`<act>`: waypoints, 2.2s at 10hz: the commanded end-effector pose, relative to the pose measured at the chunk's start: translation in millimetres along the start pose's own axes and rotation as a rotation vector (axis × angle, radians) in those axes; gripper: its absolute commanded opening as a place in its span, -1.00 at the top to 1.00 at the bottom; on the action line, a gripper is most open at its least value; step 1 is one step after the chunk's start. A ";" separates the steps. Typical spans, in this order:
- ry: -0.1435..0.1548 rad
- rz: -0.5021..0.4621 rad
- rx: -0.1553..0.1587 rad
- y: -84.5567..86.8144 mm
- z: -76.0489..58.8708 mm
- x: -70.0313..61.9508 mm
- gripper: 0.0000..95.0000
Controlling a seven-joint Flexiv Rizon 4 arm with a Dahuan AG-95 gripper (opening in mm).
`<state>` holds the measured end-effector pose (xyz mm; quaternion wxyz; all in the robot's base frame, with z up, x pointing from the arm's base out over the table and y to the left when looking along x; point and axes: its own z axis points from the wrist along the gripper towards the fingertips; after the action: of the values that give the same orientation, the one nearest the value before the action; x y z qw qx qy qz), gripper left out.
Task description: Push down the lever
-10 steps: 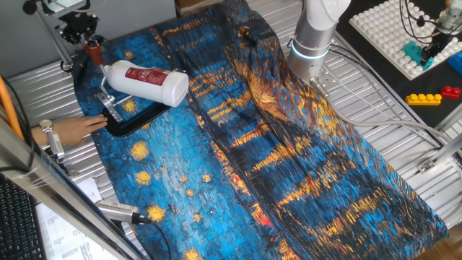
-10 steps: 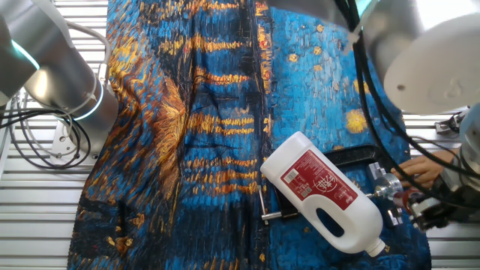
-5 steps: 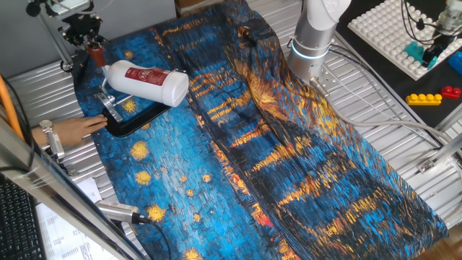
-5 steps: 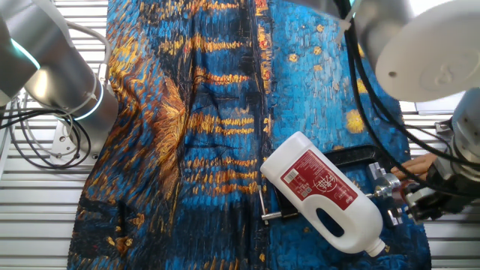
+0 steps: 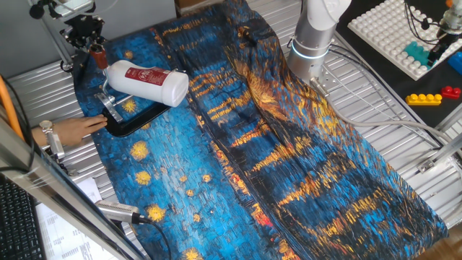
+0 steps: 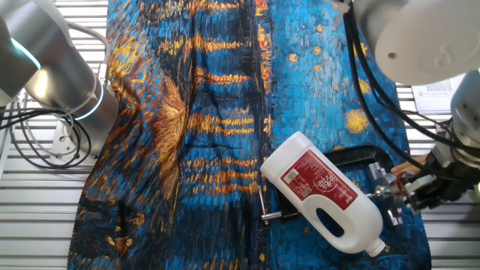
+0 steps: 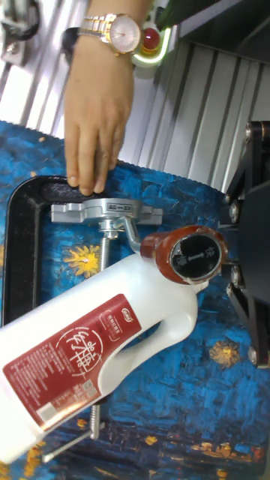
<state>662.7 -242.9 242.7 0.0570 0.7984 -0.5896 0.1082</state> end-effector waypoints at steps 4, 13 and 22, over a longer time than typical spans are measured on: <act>-0.044 -0.057 -0.006 -0.1 -6.4 -12.0 0.60; -0.073 -0.029 -0.031 -1.6 -11.0 -51.9 0.60; -0.111 0.016 -0.045 -2.0 -5.5 -91.7 0.60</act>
<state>637.2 -154.1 225.6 0.0411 0.7967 -0.6009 0.0501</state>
